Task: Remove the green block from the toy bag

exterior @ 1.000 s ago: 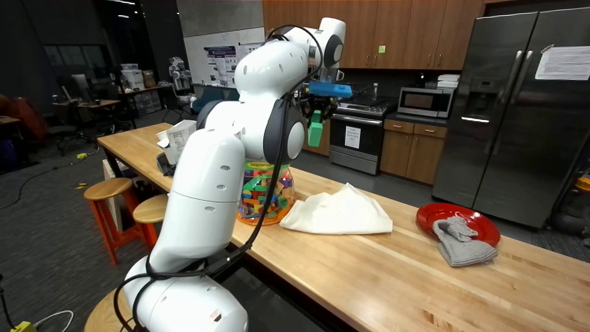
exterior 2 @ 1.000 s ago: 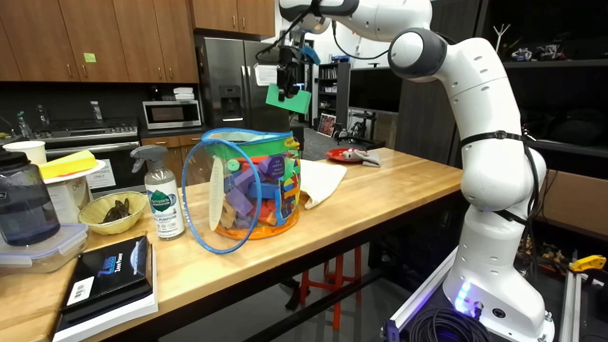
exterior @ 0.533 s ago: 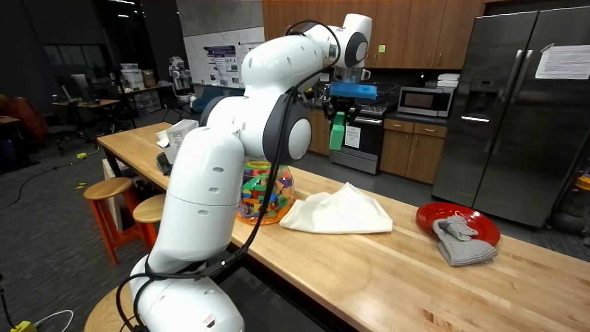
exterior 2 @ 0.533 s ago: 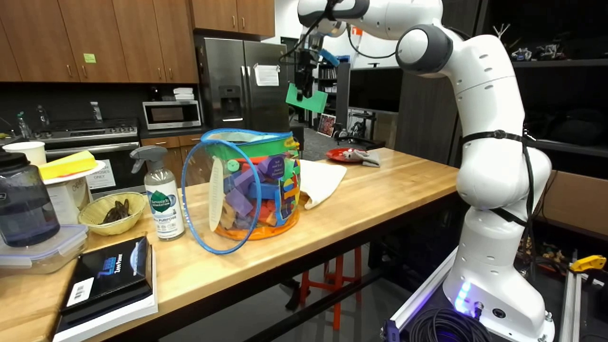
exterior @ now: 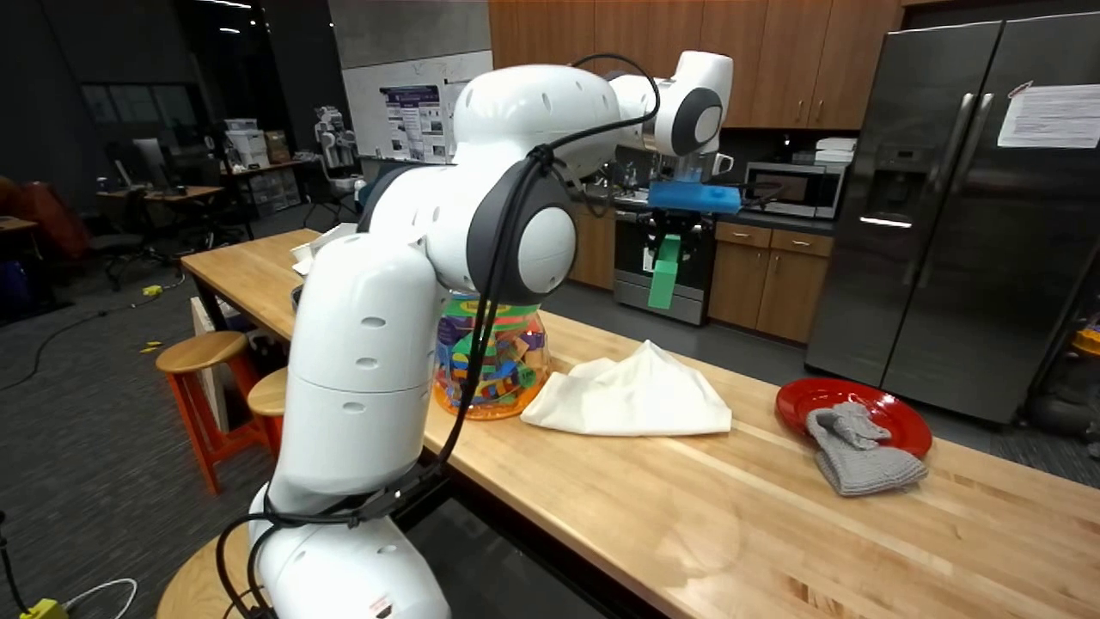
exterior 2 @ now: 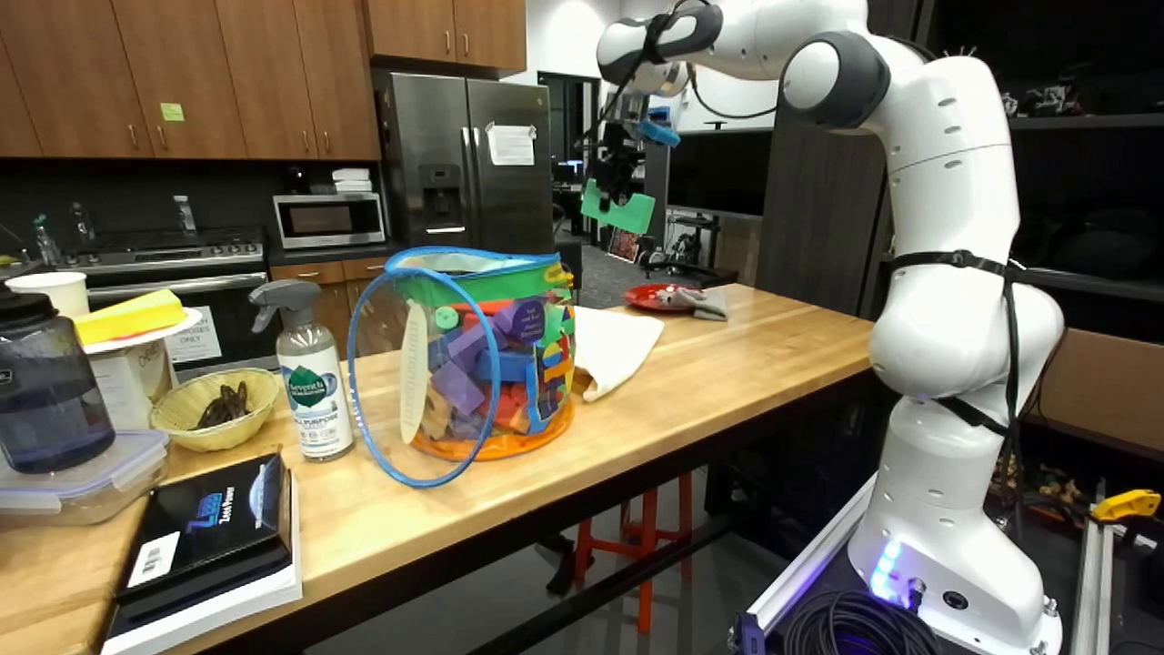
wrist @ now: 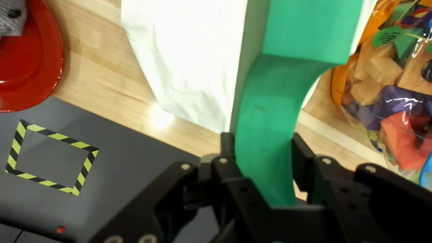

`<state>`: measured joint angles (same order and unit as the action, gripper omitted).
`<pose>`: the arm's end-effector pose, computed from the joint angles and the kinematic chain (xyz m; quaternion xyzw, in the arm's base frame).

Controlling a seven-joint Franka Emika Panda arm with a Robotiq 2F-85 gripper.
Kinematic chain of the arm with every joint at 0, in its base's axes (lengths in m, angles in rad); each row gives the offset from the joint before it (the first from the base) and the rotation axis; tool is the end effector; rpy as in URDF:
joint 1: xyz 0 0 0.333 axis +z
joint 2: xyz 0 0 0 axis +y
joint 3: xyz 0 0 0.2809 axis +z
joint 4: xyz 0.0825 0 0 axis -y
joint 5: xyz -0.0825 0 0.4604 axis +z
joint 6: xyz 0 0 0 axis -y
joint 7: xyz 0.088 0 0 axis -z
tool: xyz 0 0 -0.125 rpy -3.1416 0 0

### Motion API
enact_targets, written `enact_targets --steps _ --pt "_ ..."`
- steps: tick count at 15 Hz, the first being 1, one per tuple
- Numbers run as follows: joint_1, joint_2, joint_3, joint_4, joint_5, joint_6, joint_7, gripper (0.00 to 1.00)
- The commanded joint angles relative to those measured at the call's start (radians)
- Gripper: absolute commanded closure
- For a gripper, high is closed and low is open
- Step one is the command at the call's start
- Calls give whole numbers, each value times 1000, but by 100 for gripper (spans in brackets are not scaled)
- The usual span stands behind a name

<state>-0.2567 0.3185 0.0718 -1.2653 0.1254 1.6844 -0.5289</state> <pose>0.7166 -0.1268 0.5366 -0.9824 -0.1643 -0.0732 0.0513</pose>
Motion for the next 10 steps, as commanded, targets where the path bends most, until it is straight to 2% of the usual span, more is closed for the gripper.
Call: enact_targets --steps 1,4,5,10 --pt "-12 -100 -17 -182 -11 73 3 83" --pt "-13 -137 -33 -285 -11 104 15 83" --pt "19 -146 -74 -313 -2 106 14 83" --pt "38 -199 -113 -443 -3 118 30 83"
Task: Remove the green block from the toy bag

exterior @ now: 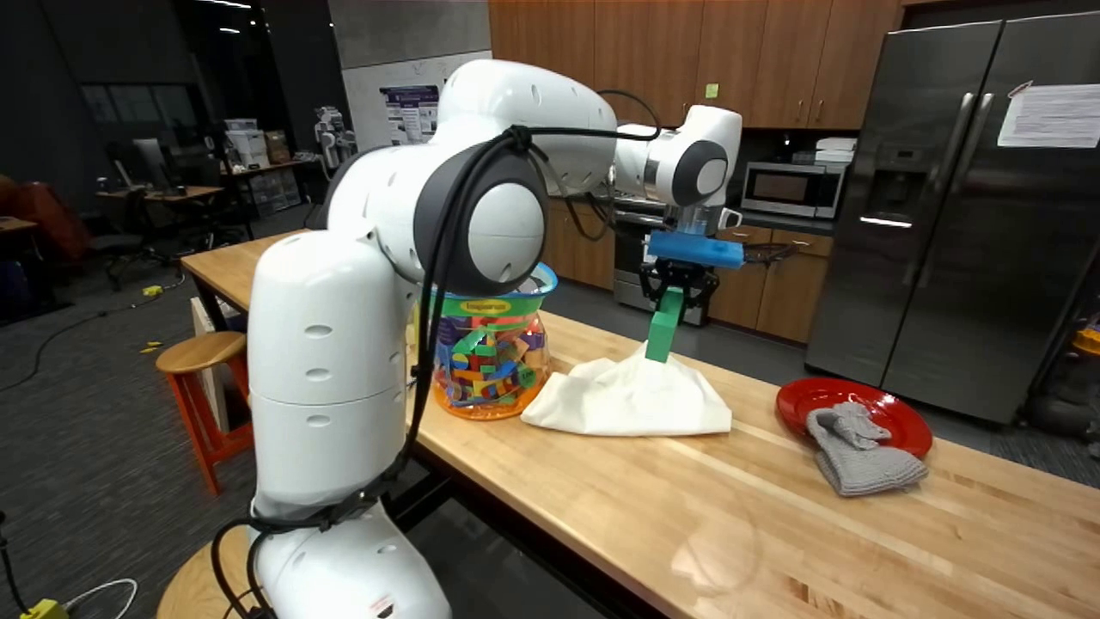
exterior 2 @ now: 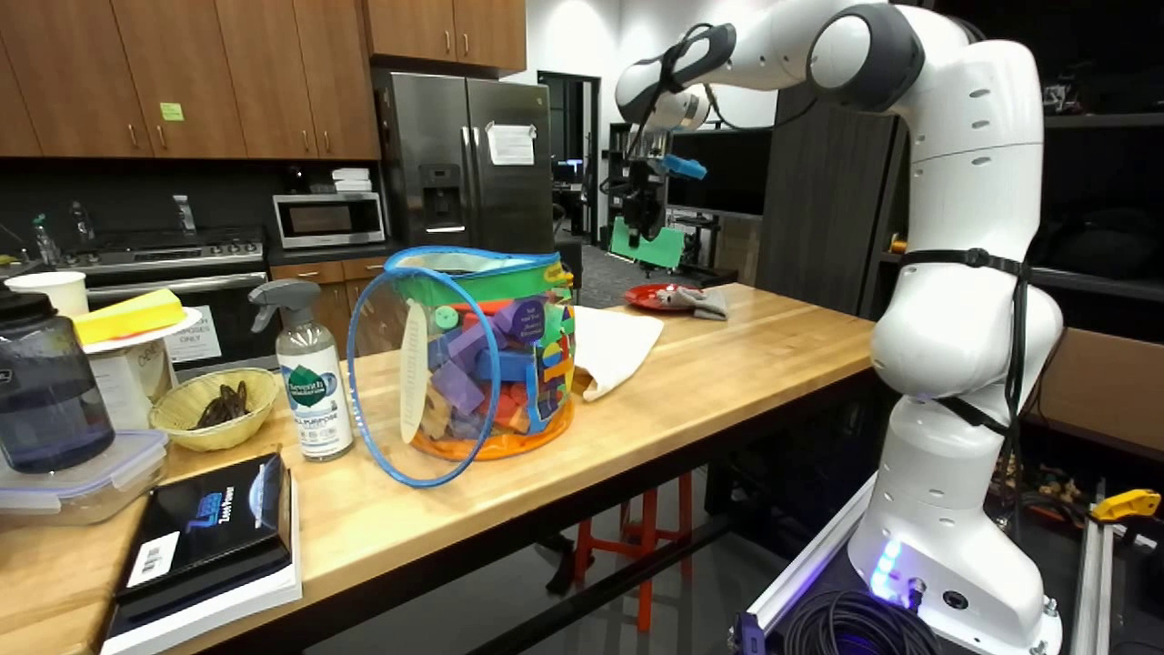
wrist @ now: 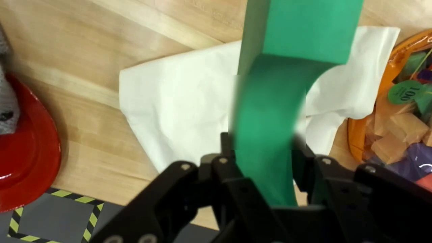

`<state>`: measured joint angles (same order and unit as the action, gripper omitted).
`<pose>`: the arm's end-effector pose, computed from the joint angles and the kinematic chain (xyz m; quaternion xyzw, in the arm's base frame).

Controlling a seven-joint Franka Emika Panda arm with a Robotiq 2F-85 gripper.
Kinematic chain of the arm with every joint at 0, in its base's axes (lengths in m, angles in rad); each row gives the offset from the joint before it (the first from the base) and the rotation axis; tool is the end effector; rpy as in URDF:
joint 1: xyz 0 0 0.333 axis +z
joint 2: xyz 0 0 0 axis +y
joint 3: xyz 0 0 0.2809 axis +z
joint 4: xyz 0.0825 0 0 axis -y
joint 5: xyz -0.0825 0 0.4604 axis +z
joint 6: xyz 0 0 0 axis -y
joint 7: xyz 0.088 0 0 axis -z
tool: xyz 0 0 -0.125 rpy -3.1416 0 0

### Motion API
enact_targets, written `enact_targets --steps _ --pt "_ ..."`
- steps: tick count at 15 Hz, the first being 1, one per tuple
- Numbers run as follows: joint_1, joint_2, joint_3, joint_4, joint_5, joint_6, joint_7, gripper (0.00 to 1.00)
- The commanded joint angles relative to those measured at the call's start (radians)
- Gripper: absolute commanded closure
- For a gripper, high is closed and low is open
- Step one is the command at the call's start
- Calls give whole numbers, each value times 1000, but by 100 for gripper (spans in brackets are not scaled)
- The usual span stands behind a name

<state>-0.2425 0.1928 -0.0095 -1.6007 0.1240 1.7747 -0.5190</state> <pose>0.6694 -0.1587 0.4458 -0.9909 -0.1199 -0.0137 0.0588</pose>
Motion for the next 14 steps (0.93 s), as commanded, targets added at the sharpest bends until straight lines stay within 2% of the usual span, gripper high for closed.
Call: enact_targets --steps 1,8,14 --pt "28 -86 -37 -134 -2 31 24 83" --pt "58 -184 -61 -295 2 48 70 83" --pt "86 -240 -71 -387 3 59 103 83"
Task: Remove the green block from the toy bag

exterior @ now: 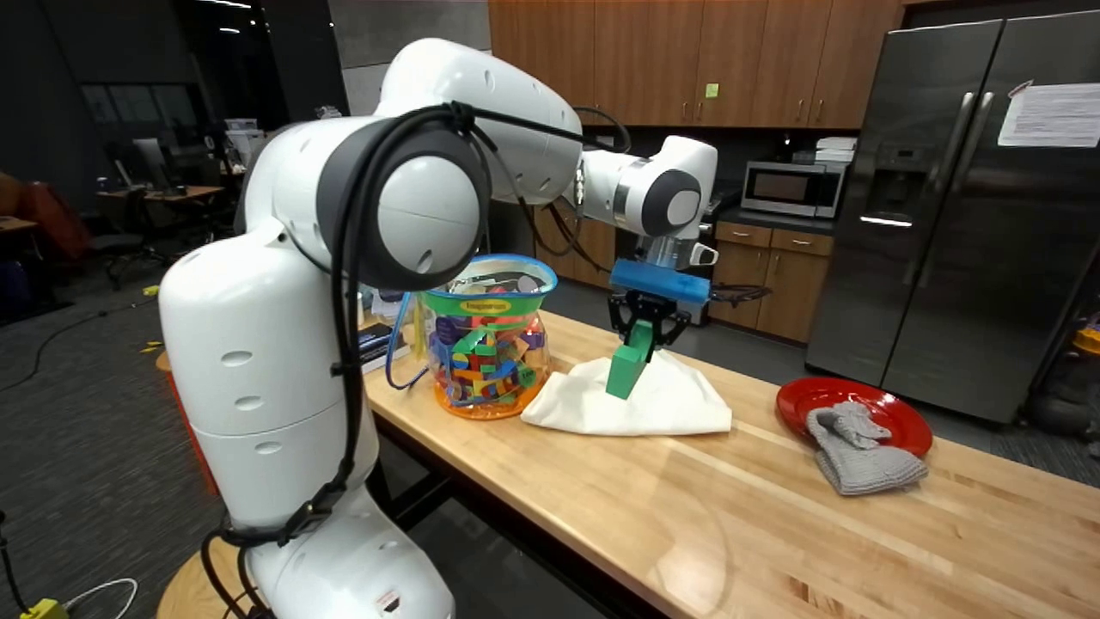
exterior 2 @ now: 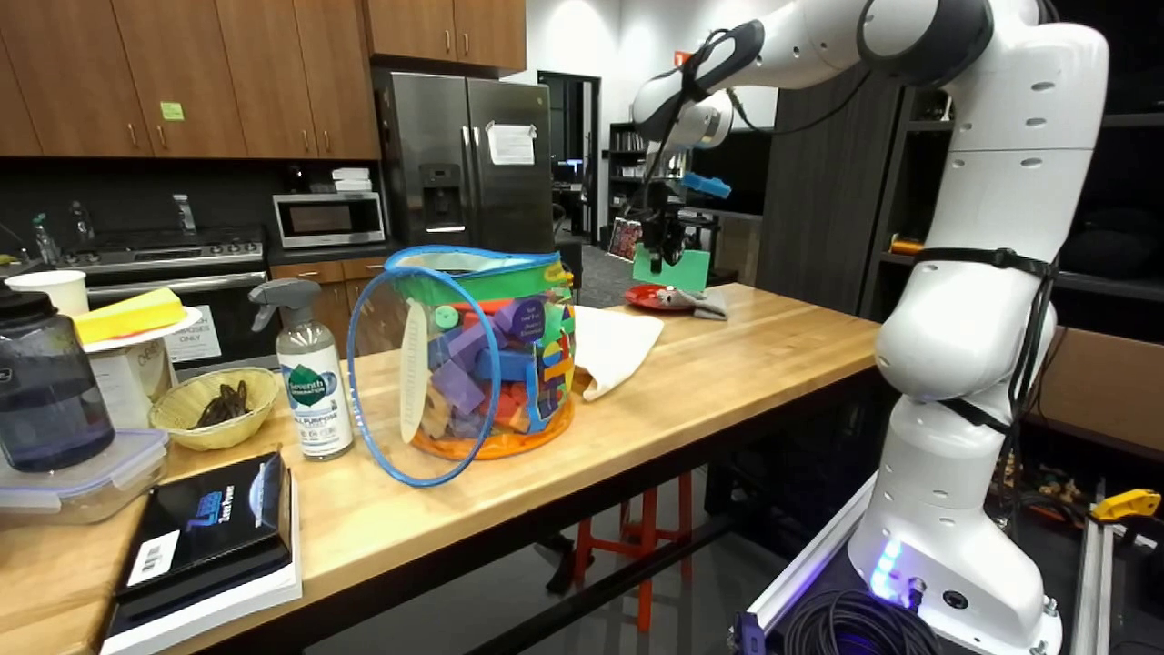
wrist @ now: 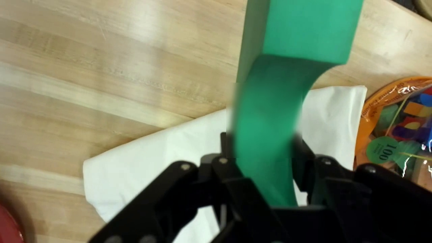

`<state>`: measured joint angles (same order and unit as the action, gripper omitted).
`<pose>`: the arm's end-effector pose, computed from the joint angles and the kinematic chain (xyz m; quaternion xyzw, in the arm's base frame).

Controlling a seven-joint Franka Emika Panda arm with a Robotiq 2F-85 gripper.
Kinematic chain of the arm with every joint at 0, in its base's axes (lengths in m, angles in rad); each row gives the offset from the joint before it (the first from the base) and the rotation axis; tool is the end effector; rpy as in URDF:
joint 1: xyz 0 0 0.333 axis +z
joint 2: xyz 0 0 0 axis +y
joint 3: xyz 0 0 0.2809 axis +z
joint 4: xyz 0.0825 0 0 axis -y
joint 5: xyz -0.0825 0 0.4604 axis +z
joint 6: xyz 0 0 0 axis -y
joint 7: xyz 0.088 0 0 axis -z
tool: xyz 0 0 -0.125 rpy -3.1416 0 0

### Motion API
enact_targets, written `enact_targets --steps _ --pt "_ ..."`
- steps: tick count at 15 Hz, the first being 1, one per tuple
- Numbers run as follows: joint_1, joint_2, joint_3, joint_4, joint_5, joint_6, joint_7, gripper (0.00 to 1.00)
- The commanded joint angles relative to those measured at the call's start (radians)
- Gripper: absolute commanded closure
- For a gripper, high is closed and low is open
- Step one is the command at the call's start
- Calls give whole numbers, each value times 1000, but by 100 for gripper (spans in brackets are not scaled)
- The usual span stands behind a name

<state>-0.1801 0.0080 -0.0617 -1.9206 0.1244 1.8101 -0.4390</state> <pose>0.6028 -0.1358 0.3955 -0.9933 -0.0799 0.0359 0.0755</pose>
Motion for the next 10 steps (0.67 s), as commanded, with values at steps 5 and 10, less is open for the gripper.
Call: enact_targets --steps 5,10 --pt "35 -53 -27 -105 27 38 26 83" --pt "38 -41 -31 -130 71 68 20 83"
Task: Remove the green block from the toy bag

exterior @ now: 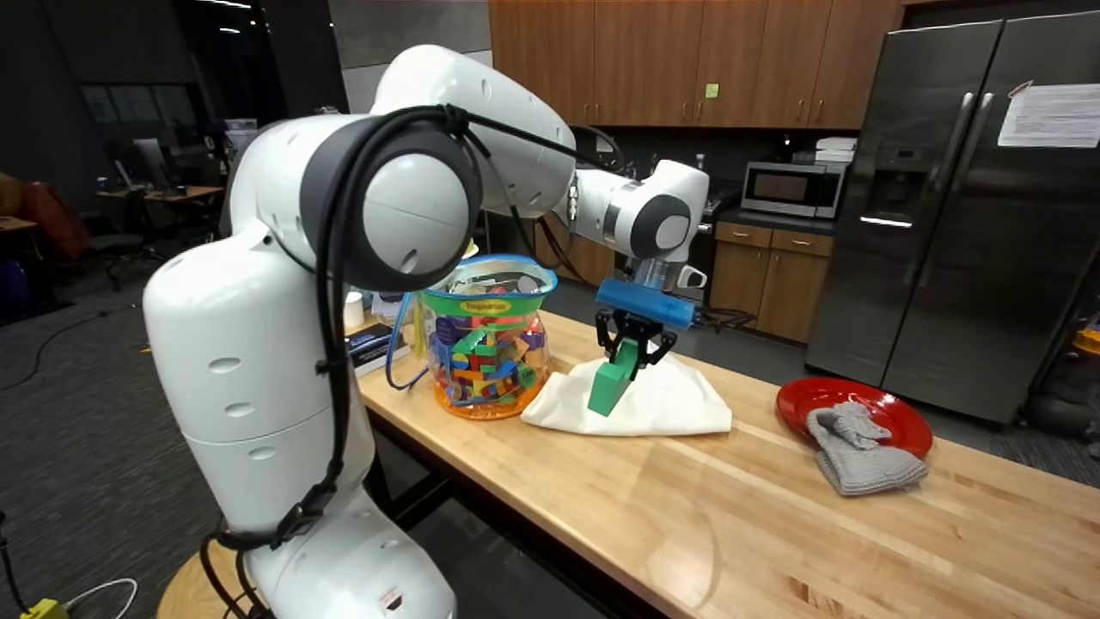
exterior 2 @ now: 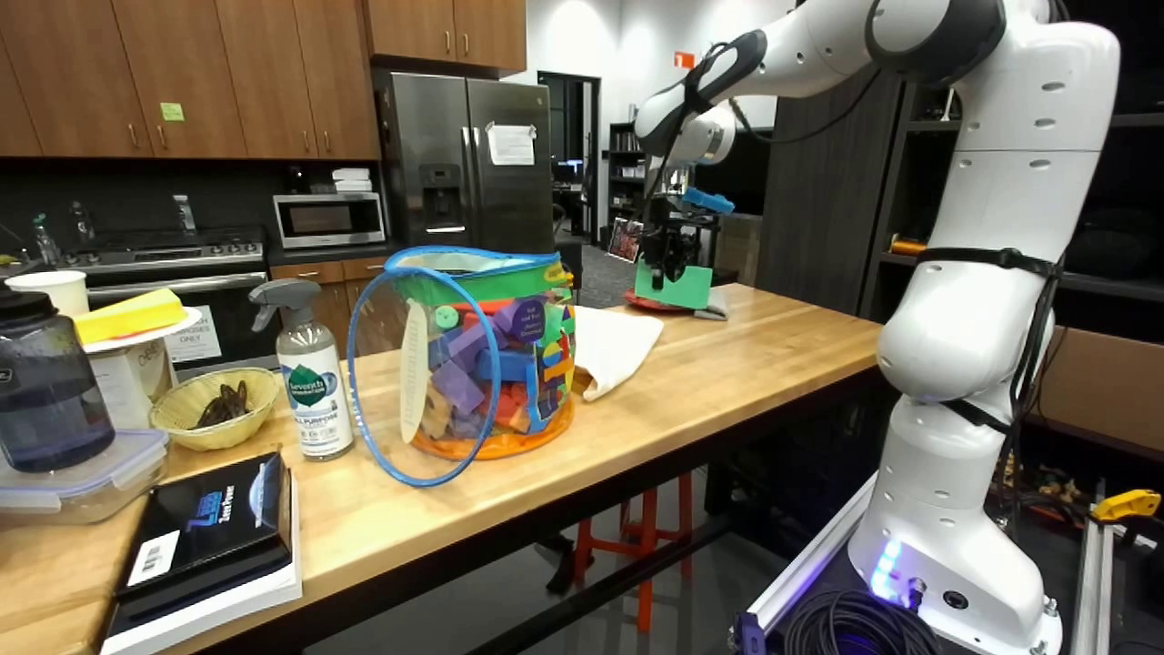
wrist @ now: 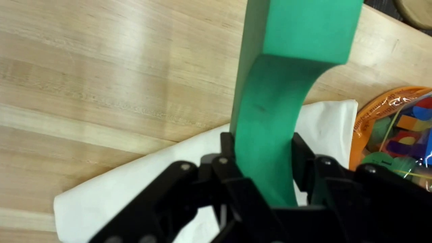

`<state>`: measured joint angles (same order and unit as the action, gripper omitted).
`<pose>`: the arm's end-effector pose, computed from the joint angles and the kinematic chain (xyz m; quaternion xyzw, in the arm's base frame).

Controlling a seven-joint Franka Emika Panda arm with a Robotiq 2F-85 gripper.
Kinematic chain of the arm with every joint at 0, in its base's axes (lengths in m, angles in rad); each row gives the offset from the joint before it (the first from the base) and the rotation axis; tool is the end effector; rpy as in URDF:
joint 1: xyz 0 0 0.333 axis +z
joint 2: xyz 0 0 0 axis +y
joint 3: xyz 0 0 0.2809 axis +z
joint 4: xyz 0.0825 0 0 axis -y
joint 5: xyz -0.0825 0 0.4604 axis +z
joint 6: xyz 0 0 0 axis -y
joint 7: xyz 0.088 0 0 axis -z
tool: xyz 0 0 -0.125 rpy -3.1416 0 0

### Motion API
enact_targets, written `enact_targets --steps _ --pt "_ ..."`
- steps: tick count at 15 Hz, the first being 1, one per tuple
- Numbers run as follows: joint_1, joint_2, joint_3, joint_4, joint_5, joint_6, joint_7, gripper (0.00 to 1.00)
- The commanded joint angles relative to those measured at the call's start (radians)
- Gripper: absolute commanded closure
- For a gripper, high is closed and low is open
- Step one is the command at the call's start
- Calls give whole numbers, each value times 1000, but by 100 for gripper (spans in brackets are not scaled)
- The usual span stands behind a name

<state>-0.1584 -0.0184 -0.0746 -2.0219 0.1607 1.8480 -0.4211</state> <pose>0.5854 -0.1231 0.3612 -0.9919 -0.0656 0.0490 0.0968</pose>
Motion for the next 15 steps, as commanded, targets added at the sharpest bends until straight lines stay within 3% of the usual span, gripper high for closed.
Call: enact_targets --steps 1,8,15 --pt "17 -14 -18 -38 48 40 -3 83" --pt "29 -3 -14 -87 141 120 -12 83" --pt "39 33 -8 -104 89 122 0 83"
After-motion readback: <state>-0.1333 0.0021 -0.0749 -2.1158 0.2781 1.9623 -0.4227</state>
